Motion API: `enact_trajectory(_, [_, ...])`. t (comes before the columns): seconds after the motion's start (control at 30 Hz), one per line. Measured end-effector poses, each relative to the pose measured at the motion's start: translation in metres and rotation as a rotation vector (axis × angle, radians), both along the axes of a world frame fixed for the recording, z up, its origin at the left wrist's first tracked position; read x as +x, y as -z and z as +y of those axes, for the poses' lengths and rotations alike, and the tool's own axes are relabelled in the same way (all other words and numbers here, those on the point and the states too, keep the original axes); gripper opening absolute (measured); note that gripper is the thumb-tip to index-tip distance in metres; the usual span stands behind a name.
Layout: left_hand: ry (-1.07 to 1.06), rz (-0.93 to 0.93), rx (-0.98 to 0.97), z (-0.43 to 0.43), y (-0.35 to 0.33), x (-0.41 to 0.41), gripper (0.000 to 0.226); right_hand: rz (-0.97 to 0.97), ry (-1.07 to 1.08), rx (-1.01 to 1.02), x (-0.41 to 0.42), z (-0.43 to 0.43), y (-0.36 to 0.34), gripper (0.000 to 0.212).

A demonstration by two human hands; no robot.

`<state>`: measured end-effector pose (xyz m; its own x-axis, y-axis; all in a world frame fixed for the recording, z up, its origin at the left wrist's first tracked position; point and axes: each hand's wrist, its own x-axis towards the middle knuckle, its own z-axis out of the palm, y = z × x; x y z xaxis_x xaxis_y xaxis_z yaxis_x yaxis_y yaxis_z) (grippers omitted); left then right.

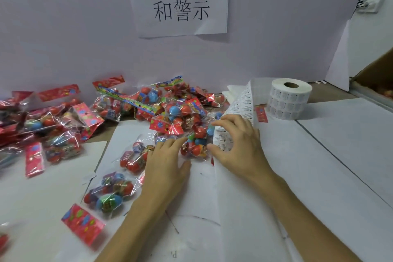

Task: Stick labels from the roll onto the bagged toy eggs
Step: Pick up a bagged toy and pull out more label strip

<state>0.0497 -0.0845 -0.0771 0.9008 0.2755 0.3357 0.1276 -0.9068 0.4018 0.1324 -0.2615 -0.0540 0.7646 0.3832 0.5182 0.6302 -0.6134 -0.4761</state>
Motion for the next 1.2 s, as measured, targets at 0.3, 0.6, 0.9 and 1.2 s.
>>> enact_trajectory(0.3, [-0.074,-0.343,0.001,0.007,-0.004,-0.002,0.014,-0.008,0.012,0.021,0.003,-0.002,0.002,0.041])
enact_trajectory(0.6, [-0.116,-0.622,-0.627,0.008,-0.024,-0.006,0.016,0.024,-0.053,0.163,0.001,-0.005,-0.005,0.032])
enact_trajectory(0.9, [0.057,-0.170,-1.421,-0.003,-0.035,-0.008,0.014,0.689,-0.387,0.625,-0.004,-0.001,-0.015,0.039])
enact_trajectory(1.2, [0.261,0.048,-1.303,-0.017,-0.033,-0.010,0.050,0.846,-0.330,0.758,-0.004,-0.003,-0.016,0.041])
